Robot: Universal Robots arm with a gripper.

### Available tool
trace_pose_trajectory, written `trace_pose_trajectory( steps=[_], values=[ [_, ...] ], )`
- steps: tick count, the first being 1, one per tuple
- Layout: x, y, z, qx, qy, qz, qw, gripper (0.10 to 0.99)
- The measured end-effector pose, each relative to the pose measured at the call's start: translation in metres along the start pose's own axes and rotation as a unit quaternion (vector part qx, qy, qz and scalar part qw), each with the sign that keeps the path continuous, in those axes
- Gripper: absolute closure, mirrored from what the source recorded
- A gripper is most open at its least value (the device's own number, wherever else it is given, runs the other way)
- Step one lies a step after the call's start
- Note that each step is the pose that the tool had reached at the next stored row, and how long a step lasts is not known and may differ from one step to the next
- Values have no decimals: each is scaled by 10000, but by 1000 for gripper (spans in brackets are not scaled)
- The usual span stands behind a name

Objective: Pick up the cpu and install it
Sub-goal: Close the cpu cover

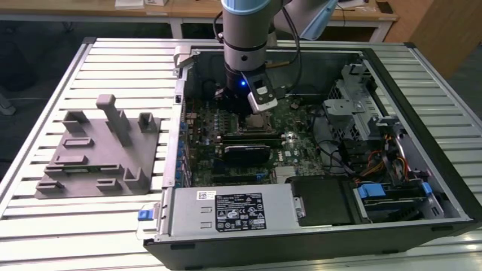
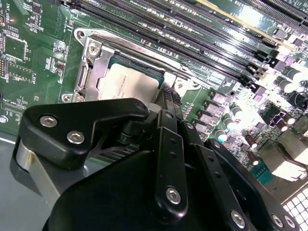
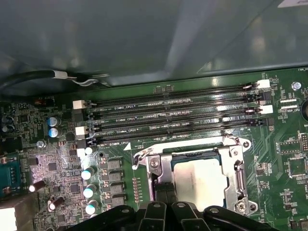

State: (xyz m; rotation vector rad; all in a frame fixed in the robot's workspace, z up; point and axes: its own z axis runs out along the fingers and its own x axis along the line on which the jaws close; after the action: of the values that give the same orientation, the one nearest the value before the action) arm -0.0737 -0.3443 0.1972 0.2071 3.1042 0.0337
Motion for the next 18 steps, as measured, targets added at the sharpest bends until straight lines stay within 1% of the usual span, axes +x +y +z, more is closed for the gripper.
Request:
trace_pose_trajectory(
  steps=[5,9,12,18],
  values=[
    [-1,2,-7,-5,-3,0,10000,980],
    [-2,2,-49,-2,-1,0,10000,980],
    [-3,2,-91,-2,-4,-1,10000,980],
    [-6,5,-215,-3,-16,0,10000,980]
  ],
)
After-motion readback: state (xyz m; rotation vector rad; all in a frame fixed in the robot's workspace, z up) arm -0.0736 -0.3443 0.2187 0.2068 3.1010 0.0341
